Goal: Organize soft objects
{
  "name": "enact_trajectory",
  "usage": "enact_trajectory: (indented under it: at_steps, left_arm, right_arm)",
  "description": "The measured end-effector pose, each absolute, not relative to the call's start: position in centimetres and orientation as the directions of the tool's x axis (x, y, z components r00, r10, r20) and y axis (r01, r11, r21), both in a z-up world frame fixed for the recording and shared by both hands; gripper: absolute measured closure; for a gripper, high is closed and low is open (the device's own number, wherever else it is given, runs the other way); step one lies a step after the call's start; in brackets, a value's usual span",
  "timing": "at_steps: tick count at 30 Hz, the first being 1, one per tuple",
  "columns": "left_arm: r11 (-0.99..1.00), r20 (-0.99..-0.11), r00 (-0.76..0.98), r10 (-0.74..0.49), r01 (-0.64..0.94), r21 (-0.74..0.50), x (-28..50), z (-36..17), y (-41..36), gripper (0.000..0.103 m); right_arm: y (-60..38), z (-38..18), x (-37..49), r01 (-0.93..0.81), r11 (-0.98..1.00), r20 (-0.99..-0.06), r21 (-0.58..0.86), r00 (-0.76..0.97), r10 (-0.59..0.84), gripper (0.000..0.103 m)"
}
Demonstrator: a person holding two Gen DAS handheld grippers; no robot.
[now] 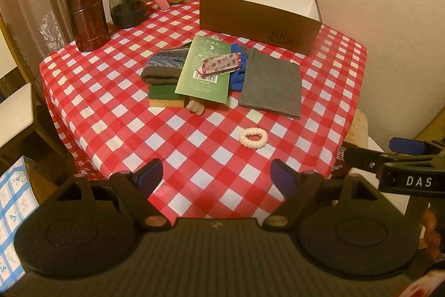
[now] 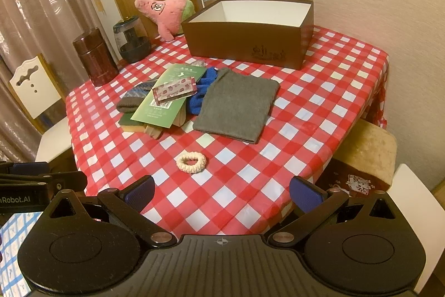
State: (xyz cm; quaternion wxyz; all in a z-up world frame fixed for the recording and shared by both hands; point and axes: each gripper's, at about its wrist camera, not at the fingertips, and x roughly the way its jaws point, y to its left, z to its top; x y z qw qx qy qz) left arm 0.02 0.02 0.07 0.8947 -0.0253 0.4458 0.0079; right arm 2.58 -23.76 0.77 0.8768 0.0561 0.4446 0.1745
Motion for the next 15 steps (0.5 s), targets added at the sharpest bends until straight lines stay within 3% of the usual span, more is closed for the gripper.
enact_trajectory:
  at_steps: [15]
  left_arm:
    - [0.999, -0.799, 0.601, -0.009, -0.037, -0.039, 0.04, 0.06, 0.03, 0.020]
  right_arm:
    - [-23.71, 0.80, 2.91, -0.255, 0.933, -0.761, 0.252, 0.543, 0.354, 0.000]
